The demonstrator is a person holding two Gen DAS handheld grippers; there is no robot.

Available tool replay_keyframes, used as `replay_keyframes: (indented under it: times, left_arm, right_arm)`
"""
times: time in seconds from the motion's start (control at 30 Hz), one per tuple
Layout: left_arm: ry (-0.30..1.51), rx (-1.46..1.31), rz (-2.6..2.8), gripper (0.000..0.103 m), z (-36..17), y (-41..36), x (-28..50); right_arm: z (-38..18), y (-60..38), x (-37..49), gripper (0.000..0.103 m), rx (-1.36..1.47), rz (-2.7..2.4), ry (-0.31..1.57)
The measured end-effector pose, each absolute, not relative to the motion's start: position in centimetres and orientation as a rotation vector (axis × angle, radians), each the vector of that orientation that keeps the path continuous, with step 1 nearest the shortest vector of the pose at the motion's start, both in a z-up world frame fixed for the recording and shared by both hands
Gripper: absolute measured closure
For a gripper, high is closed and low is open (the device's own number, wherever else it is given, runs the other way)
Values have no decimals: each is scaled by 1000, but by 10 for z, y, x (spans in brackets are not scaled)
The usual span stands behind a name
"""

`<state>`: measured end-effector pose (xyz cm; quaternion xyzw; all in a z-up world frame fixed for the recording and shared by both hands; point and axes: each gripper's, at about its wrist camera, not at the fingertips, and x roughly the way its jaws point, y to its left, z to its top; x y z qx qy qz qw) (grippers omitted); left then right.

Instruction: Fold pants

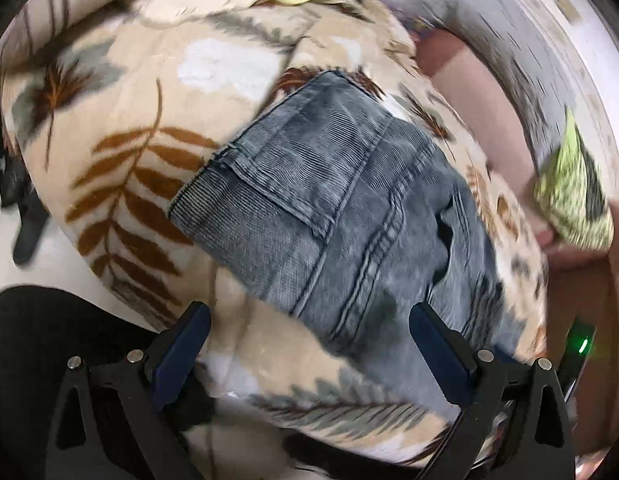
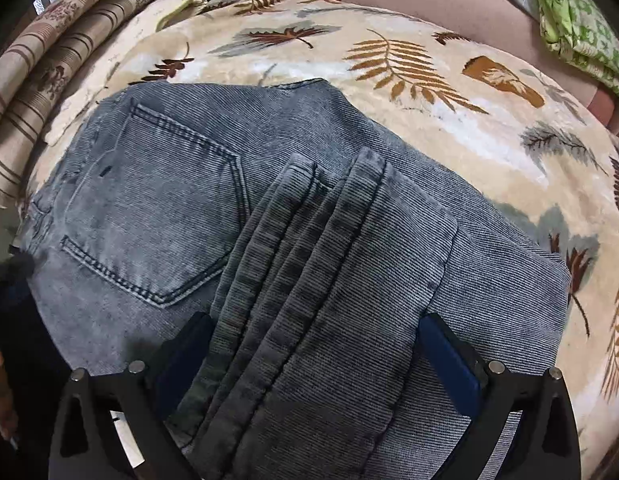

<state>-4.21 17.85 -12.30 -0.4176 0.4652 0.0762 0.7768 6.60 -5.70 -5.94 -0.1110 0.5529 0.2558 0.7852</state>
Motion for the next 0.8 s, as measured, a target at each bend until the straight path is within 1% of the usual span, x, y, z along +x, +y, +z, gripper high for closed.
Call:
replay_keyframes:
  times: [0.07,0.17,0.2,0.23,0.27,0.3,0.37,0.4,0.43,0.47,0.53,0.6,0.67,0.8]
  left_arm:
    - [1009,-991,159,4,-132,185,-36]
    - [983,-1069,157,7,-135,198,-30]
    - [965,-1070,158,19,-133,201,-29]
    - [954,-1057,167,35,-130,207,-28]
    - [955,-1044,177,40,-129,209,-27]
    - [962,-1037,184,42,-130,210,-25]
    - [968,-1053,188,42,-137,210,-21]
    - [961,-1062,190,37,-140,213,-21]
    - [946,-1072,180,30,-139,213,-20]
    - [945,-1065,180,28,-138,212,-19]
    - [963,-1015,216,28,-132,207,-16]
    - [945,-962,253,28,-123,201,-16]
    - [913,-892,294,28,-110,193,-21]
    - [901,-828,298,28,-103,182,-23]
  right_arm:
    - [-62,-60,68,0,-209,551,1192]
    - [-60,-67,67,0,-173,554,1195]
    - [-57,-70,67,0,-135,574,1190]
    - [-55,-72,66,0,-110,584,1190]
    - [-53,-73,67,0,-85,592,1190]
    - [-50,-76,68,0,-78,597,1189]
    - [-61,-75,77,0,-98,587,1206]
    - [-58,-72,76,0,-111,574,1207]
    - [-58,-72,75,0,-114,573,1199]
    - [-56,-72,75,0,-102,582,1199]
    - [-44,-77,68,0,-59,613,1193]
    - [-35,-80,69,0,-49,616,1153]
    - [-39,-81,73,0,-55,600,1165]
    - [-51,-80,75,0,-54,566,1220]
